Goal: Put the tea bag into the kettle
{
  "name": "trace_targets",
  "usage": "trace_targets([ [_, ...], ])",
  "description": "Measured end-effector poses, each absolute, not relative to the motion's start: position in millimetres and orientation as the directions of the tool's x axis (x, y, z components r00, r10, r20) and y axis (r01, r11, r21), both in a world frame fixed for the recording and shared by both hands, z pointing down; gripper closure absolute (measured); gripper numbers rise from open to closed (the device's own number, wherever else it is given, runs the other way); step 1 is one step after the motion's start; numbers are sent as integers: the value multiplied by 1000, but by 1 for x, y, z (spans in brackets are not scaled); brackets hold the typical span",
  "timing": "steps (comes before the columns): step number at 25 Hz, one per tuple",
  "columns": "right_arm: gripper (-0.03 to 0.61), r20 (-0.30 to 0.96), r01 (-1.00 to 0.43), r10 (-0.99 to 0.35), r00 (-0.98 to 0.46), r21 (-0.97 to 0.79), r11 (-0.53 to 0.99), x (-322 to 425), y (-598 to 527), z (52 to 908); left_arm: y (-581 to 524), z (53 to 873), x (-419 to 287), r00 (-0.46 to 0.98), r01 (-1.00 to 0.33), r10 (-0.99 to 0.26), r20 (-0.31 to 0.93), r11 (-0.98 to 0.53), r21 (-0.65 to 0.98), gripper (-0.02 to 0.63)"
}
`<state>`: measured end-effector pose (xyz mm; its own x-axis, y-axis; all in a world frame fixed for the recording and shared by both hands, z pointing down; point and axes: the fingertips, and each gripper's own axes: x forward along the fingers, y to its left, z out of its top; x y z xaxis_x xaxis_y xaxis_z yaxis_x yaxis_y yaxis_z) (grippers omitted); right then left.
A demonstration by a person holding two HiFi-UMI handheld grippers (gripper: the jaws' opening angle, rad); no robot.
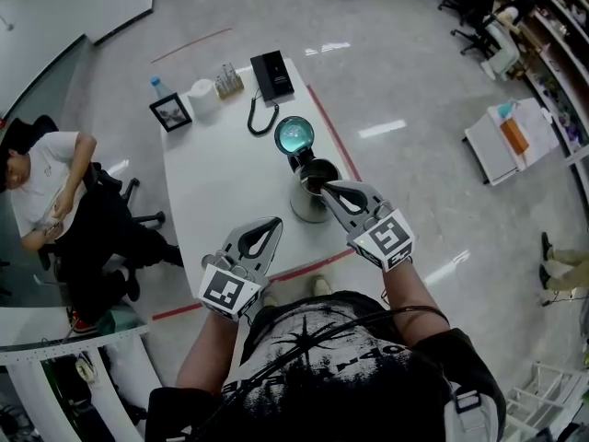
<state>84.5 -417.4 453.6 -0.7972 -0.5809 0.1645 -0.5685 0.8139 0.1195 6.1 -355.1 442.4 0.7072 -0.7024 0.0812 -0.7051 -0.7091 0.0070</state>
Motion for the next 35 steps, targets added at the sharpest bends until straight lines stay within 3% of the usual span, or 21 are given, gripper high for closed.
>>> trace_targets([
  [13, 566, 126, -614, -619, -775, 84, 785, 122, -392, 457, -356, 441, 18, 744, -662, -661, 94, -749, -22, 603],
  [35, 568, 126, -583, -592, -796, 104, 806, 112, -381, 456, -354, 442, 23, 765, -637, -636, 102, -770, -25, 603],
])
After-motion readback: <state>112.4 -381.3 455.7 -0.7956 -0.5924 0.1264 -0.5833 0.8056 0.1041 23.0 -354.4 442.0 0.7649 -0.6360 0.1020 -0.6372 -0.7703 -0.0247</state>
